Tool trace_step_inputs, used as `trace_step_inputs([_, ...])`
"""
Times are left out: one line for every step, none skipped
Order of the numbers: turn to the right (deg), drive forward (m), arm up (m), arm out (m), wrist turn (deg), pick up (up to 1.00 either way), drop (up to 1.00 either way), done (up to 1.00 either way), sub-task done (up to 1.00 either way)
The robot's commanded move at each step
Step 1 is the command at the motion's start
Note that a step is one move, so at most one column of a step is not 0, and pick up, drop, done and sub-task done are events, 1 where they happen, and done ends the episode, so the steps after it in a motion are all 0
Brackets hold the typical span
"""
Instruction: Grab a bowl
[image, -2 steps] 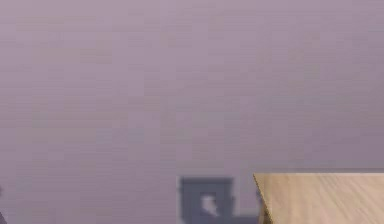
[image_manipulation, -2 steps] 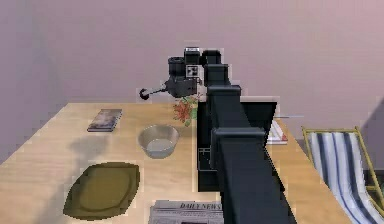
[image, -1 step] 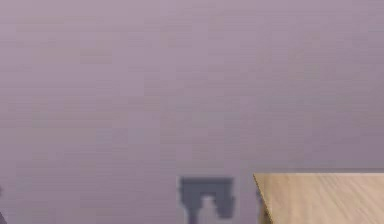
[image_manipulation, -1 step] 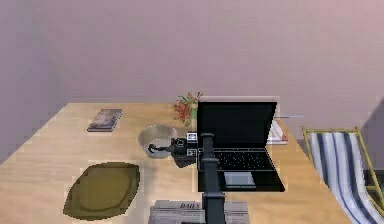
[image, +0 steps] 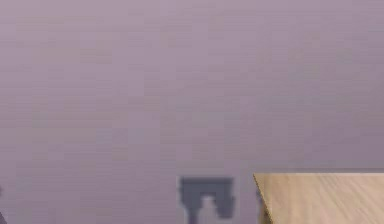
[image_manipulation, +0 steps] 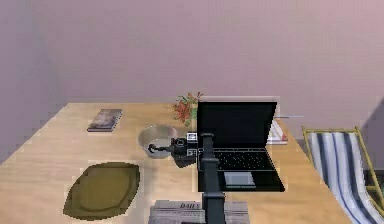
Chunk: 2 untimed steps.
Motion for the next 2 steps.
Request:
trace_step_inputs([0.0,0.00,0.10,0.00,0.0,0.00,0.00,0.00,0.00])
trace_step_inputs([0.0,0.00,0.00,0.00,0.0,0.00,0.00,1.00,0.00])
